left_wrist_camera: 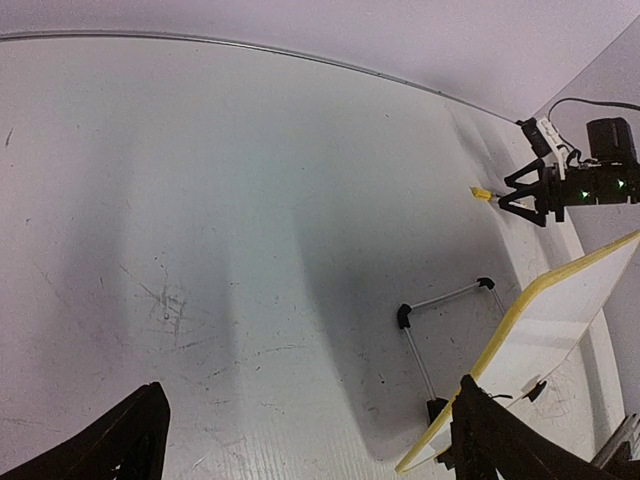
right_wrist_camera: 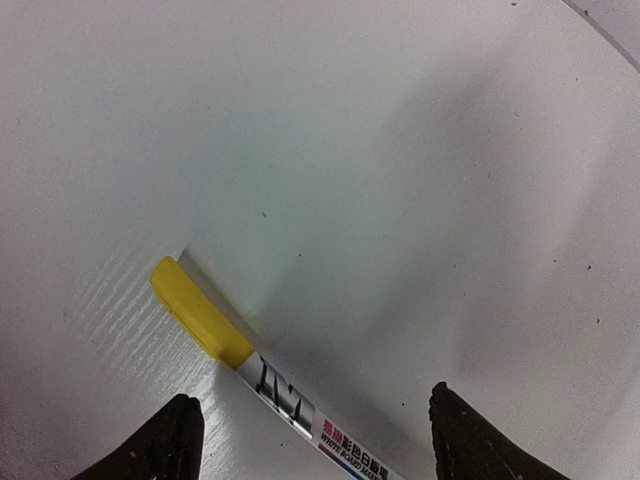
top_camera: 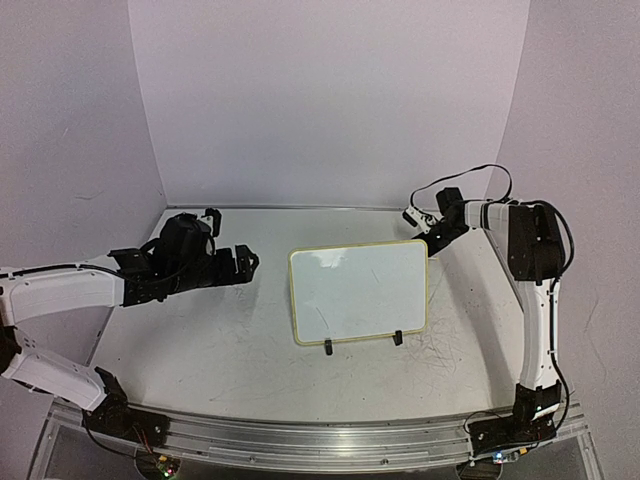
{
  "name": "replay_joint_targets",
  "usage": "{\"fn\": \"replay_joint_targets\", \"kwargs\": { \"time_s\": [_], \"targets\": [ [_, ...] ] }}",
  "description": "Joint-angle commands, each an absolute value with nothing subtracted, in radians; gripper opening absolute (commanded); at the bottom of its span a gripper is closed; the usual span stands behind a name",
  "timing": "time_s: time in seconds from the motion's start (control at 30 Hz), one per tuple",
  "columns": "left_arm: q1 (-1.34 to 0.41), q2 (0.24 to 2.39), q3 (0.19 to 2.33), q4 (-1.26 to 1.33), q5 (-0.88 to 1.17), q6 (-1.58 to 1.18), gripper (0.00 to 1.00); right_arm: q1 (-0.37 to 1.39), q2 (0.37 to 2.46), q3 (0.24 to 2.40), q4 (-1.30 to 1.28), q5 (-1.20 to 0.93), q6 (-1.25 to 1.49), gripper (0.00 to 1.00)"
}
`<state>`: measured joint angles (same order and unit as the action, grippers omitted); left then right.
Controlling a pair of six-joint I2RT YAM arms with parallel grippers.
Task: Write a sentence on the whiteboard
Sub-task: Pick up the whiteboard marker from the center of the board.
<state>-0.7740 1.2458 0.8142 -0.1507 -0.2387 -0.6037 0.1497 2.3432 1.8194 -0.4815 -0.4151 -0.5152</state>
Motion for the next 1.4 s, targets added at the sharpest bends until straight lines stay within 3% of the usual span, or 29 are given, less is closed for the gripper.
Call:
{"fn": "replay_joint_targets", "kwargs": {
  "time_s": [0.0, 0.1, 0.3, 0.57, 0.77, 1.1, 1.37],
  "targets": [
    [-0.767, 1.244, 0.865, -0.152, -0.239, -0.608, 0.99, 0.162, 2.362, 1.830, -0.505, -0.370, -0.501, 0.77],
    [-0.767, 1.235, 0.863, -0.154, -0.239, -0.604, 0.99, 0.173, 2.375, 1.839, -0.513, -0.328, -0.487, 0.73],
    [-0.765, 1.260, 0.884, -0.161, -0.229, -0.571, 0.99, 0.178, 2.370, 1.830, -0.551, -0.296, -0.463, 0.55],
    [-0.764, 1.270, 0.906, -0.164, -0.205, -0.578, 0.99, 0.178, 2.361, 1.808, -0.579, -0.317, -0.445, 0.18],
    [-0.764, 1.225, 0.902, -0.164, -0.209, -0.573, 0.99, 0.177, 2.320, 1.758, -0.577, -0.320, -0.440, 0.02],
    [-0.764, 1.101, 0.850, -0.164, -0.222, -0.592, 0.99, 0.166, 2.220, 1.650, -0.447, -0.299, -0.353, 0.00],
    [-0.765, 1.030, 0.844, -0.166, -0.196, -0.584, 0.99, 0.128, 2.023, 1.514, -0.283, -0.271, -0.195, 0.00]
  ]
}}
